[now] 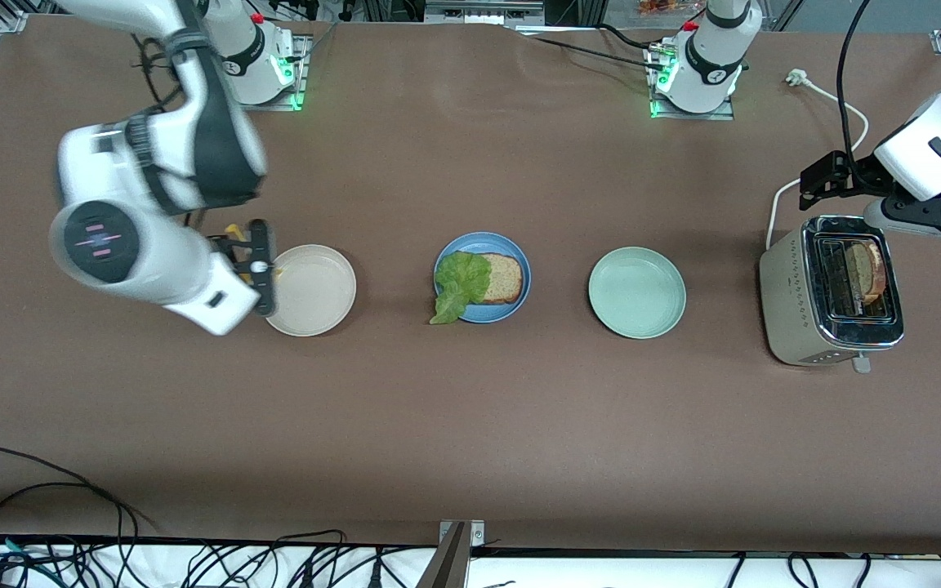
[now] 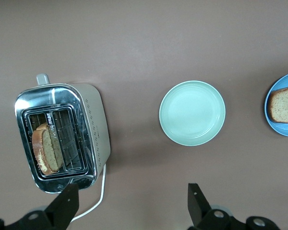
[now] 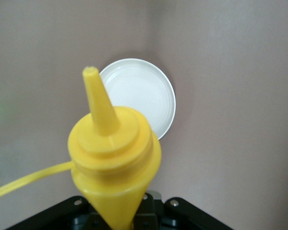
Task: Make sandwich in blue plate with both arms
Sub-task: 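Carry the mustard bottle back to its spot with the right gripper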
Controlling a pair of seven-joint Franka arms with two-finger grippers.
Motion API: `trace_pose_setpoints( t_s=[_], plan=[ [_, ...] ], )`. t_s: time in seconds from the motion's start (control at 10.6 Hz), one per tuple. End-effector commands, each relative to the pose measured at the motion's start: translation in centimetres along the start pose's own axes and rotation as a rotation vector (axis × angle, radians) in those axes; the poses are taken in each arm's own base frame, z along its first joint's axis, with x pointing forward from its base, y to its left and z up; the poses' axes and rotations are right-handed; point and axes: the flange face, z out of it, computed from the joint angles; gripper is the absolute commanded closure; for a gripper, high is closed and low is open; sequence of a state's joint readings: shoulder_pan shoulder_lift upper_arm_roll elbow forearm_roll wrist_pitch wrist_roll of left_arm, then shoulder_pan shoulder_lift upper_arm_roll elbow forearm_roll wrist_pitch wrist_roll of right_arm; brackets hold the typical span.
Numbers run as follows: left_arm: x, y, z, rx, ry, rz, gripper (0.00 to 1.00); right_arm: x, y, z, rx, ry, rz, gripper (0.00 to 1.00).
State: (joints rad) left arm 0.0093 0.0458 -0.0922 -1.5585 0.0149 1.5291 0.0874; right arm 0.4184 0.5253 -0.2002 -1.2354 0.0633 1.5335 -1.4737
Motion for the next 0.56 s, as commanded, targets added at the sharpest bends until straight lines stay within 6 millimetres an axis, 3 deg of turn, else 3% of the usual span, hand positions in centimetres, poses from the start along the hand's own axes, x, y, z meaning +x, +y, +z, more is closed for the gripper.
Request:
trace_pose_setpoints(
  t_s=[0.0,0.19,0.47],
  plan=[
    [0.1,-0.1,-0.3,-0.013,0.012,0.017,0.00,-6.6,0.3,0.1,-0.008,0.200,-0.130,0.92],
    [0.2,-0.4,-0.3,-0.010,0.022,0.013,0.00,-11.5,0.5,1.8,-0.010,0.323,-0.210,0.92],
    [0.6,-0.6,0.3,-0.010,0.015,0.010,0.00,-14.3,0.0,6.0,-0.001,0.506,-0.311,0.92]
  ],
)
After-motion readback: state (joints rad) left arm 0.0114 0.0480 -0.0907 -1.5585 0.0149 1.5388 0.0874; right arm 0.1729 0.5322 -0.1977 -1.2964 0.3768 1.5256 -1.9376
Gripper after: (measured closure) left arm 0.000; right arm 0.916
